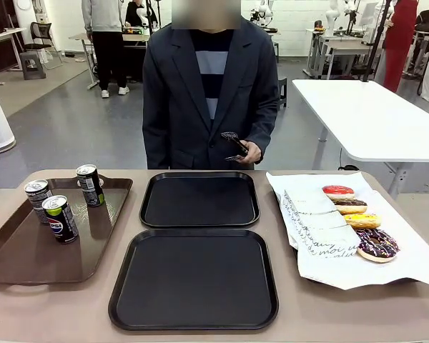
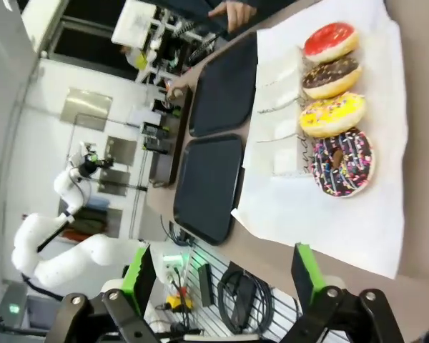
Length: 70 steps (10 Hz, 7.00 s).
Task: Set up donuts and drinks on trays.
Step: Pick up one Pepsi coke and place it on the Flat Tray.
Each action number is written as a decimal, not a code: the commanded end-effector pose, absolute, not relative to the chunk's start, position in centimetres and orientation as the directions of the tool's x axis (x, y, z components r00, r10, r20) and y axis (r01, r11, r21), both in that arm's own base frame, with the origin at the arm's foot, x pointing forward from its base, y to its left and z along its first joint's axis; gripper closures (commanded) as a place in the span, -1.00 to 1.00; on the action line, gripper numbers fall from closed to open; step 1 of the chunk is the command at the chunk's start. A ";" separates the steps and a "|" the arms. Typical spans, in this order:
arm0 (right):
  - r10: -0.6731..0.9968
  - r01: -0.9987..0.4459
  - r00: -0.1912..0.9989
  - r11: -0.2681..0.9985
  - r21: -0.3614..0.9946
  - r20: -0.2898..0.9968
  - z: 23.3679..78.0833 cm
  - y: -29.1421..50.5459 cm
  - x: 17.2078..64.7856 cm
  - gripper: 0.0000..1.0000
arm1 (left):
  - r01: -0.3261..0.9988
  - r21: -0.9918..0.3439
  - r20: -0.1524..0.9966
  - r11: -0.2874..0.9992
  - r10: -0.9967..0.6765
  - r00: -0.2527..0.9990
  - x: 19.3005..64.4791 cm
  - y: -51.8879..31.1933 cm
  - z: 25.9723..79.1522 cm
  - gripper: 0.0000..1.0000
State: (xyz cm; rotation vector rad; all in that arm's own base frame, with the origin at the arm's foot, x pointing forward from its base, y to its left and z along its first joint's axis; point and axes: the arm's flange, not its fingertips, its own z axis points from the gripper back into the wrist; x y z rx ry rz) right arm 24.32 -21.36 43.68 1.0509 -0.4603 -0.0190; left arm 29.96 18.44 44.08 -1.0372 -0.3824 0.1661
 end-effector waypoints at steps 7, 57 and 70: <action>-0.272 -0.205 0.888 0.486 0.849 0.371 43.7 -22.4 22.9 -1.00 | 0.019 -0.871 0.215 0.491 0.346 0.913 29.4 19.4 43.8 -1.00; -0.272 -0.205 0.888 0.486 0.849 0.371 43.7 -22.4 22.9 -1.00 | -0.143 0.026 0.140 0.989 0.138 0.981 42.9 -6.0 41.4 -1.00; -0.272 -0.205 0.888 0.486 0.849 0.371 43.7 -22.4 22.9 -1.00 | -0.130 0.015 0.042 0.991 0.129 0.991 44.9 -6.0 37.8 -0.64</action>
